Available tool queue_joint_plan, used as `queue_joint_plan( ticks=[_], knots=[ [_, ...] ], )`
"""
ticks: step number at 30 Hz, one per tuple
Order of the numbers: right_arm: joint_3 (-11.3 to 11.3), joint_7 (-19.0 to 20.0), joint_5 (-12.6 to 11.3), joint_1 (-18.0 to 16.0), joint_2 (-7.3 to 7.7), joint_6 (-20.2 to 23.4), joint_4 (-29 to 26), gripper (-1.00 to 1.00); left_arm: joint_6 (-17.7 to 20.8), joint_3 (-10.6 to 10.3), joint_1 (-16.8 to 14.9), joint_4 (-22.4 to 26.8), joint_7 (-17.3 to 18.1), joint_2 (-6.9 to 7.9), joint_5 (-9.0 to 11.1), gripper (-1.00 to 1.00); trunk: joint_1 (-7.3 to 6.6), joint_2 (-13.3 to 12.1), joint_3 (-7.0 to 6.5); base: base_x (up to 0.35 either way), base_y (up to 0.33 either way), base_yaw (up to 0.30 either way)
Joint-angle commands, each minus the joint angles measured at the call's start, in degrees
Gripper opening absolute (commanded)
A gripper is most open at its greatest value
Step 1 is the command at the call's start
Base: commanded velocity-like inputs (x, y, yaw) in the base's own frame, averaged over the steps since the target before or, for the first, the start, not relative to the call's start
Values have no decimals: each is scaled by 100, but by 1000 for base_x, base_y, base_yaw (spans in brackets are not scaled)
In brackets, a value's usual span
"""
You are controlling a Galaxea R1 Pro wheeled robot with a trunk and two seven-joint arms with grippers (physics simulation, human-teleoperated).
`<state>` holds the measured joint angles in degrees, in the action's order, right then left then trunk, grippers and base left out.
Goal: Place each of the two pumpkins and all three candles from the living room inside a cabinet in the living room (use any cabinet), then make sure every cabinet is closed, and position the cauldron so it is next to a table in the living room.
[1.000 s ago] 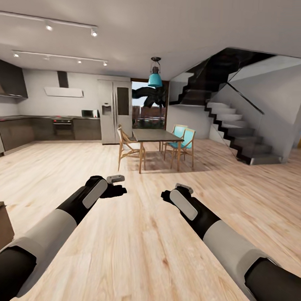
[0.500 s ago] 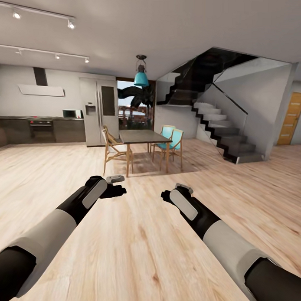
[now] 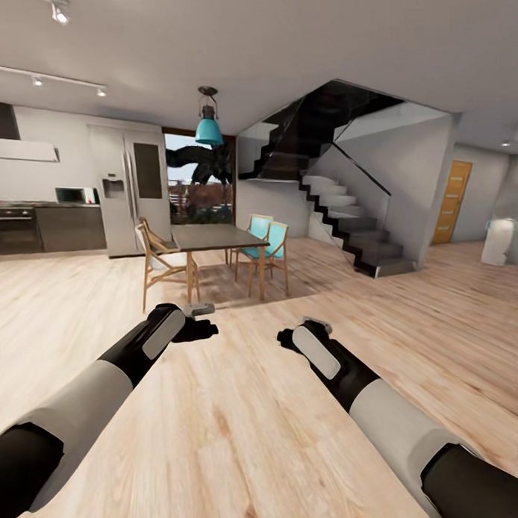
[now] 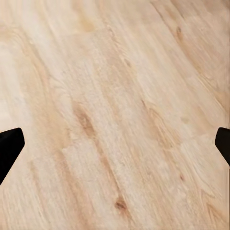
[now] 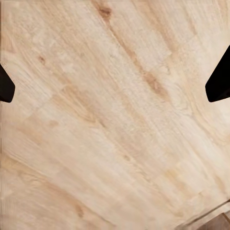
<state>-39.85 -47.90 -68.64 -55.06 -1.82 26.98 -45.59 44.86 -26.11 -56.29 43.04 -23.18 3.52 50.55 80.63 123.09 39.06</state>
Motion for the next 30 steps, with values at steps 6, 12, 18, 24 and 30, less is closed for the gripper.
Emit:
queue_joint_plan(
  ticks=[6,12,18,24,30],
  knots=[
    [91,-63,-35,-11,6,342,11,100,20,-3,-4,-382,-48,-30,68,100,3,3,7,337,94,-293],
    [220,-85,-35,-10,27,541,40,100,25,-7,-4,-423,-46,-29,69,100,3,3,7,337,93,-293],
    [240,-88,-35,-11,32,652,53,100,30,-8,-4,-428,-46,-35,69,100,3,3,7,337,93,-293],
    [315,-40,-39,-9,87,655,157,100,30,-9,-4,-428,-46,-29,69,100,3,3,35,337,96,-216],
    [622,26,-36,10,222,1016,626,100,31,-16,-4,-462,-41,-8,77,100,3,3,87,337,106,-37]
  ],
)
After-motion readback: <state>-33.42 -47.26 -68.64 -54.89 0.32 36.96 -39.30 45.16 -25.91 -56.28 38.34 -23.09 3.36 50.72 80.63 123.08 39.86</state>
